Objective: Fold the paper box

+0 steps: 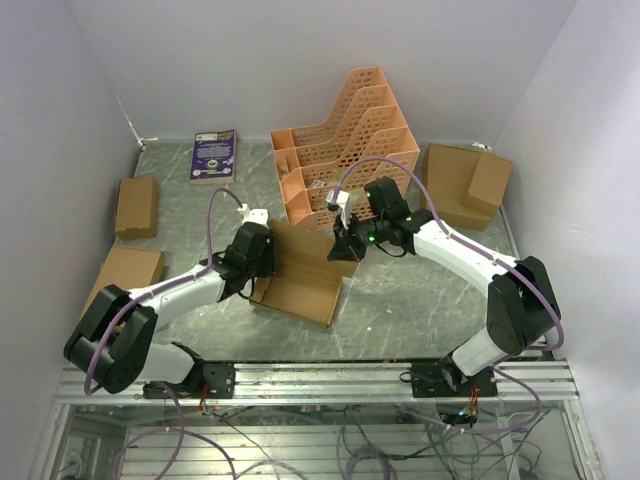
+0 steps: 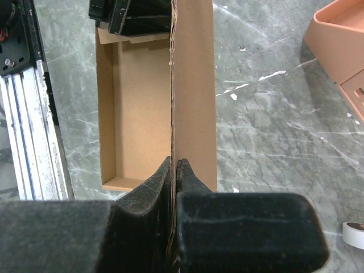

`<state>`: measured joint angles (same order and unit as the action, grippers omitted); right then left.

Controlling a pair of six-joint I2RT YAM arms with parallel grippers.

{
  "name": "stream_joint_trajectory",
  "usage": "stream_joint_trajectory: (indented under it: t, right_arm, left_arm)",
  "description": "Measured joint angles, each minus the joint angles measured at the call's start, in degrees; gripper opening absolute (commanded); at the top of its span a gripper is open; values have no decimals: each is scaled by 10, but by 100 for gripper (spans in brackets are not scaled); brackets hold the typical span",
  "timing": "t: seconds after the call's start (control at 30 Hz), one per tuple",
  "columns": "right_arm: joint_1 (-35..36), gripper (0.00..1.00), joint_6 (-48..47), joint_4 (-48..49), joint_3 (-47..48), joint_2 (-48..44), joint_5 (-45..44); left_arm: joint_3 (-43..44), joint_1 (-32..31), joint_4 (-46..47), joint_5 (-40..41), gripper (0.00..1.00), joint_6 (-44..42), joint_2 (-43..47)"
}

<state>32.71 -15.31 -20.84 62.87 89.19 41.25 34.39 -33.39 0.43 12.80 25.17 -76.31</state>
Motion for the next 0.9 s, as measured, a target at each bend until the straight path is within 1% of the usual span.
stream_joint_trajectory:
  t: [0.13, 0.17, 0.33, 0.37, 0.4, 0.57, 0.77, 0.9]
  right_arm:
    - [0, 0, -4, 0, 0, 0, -9]
    - [0, 0, -5, 0, 0, 0, -10]
    - [0, 0, -6, 0, 0, 0, -17]
    - [0, 0, -6, -1, 1, 0, -19]
    - [0, 0, -6, -1, 2, 0, -21]
    - [0, 0, -6, -9, 11, 0, -34]
    - [0, 0, -8, -16, 16, 0, -43]
    - [0, 0, -10, -18, 16, -1, -45]
  left_arm:
    - [4, 7, -30, -23, 50, 12, 5]
    - [4, 9, -37, -31, 53, 15, 7]
    - [4, 22, -70, -73, 75, 33, 39]
    - [4, 26, -75, -82, 78, 36, 50]
    - [4, 30, -78, -92, 80, 40, 64]
    - [4, 62, -82, -136, 80, 52, 115]
    - [4, 79, -103, -158, 79, 52, 91]
    - [4, 79, -122, -155, 75, 48, 82]
